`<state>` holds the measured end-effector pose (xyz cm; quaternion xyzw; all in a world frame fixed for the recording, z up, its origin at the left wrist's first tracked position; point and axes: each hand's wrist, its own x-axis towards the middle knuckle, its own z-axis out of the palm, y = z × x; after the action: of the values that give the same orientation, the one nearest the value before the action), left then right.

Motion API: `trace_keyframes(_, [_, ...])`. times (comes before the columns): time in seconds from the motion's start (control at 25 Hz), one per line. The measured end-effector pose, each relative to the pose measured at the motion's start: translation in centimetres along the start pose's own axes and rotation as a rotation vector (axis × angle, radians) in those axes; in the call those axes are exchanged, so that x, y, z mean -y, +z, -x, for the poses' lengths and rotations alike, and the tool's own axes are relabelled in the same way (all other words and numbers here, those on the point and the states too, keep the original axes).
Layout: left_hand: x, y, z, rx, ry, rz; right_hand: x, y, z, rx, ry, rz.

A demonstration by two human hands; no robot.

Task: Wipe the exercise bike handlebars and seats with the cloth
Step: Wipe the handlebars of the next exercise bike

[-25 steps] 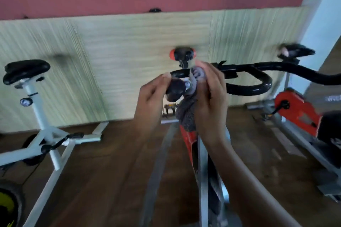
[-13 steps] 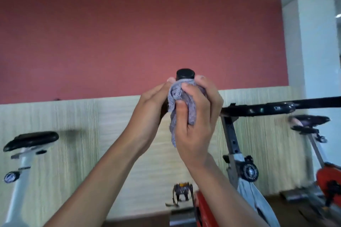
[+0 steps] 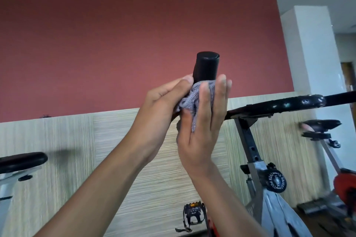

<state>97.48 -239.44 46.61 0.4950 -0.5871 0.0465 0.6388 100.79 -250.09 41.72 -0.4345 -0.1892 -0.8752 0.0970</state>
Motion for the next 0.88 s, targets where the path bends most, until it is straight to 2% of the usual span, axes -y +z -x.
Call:
trace_keyframes(0.16, [0.6, -0.2, 0.3, 0.009, 0.011, 0.035, 0.4, -0.2, 1.2, 0.032, 0.046, 0.013])
trace_keyframes(0.4, [5.0, -0.1, 0.4, 0.014, 0.040, 0.210, -2.8, 1.7, 3.1, -0.050, -0.149, 0.040])
trace_keyframes(0.64, [9.4, -1.5, -0.1, -0.060, 0.208, 0.123, -5.7, 3.7, 5.3, -0.129, -0.212, -0.090])
trace_keyframes(0.88, [10.5, -1.5, -1.3, -0.098, 0.213, 0.081, -7.6, 4.7, 6.3, -0.155, -0.288, -0.136])
